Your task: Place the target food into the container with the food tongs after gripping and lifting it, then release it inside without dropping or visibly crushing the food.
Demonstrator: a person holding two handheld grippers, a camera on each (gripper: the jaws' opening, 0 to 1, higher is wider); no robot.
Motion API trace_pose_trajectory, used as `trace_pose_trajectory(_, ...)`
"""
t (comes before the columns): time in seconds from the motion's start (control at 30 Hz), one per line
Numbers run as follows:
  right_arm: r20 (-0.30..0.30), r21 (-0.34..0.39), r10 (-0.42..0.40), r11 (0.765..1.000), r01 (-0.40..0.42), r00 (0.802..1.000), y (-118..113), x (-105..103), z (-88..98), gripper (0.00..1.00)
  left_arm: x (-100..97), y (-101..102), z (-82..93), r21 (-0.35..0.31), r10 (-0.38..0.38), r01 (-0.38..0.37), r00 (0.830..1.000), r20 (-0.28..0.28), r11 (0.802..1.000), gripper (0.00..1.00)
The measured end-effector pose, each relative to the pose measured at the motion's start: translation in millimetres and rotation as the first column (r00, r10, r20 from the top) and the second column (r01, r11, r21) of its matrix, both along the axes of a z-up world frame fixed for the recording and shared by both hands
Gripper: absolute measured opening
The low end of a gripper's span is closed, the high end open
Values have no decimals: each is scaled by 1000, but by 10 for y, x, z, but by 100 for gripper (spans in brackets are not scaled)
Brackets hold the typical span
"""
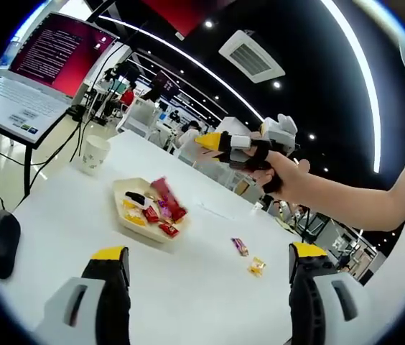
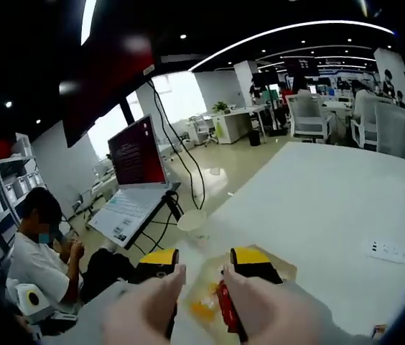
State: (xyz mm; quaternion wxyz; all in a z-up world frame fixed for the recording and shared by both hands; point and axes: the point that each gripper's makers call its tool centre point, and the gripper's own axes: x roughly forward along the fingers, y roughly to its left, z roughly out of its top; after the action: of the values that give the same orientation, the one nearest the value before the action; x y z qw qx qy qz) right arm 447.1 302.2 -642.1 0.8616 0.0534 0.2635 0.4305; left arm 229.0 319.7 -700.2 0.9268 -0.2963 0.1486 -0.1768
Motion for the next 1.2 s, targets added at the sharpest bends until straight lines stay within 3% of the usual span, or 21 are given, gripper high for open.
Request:
trace_pose_trajectory(0.43,6,-8,-36,999,36,999,-192,54,-17,29,48,-43,-7,-7,-20,20,1000,1,1000,94)
trace_pose_trajectory(1.2,-1,-11,-121,993,121,993,-653,-77,-129,29,4,-259,-23,16,-111,111,994,4,994,97)
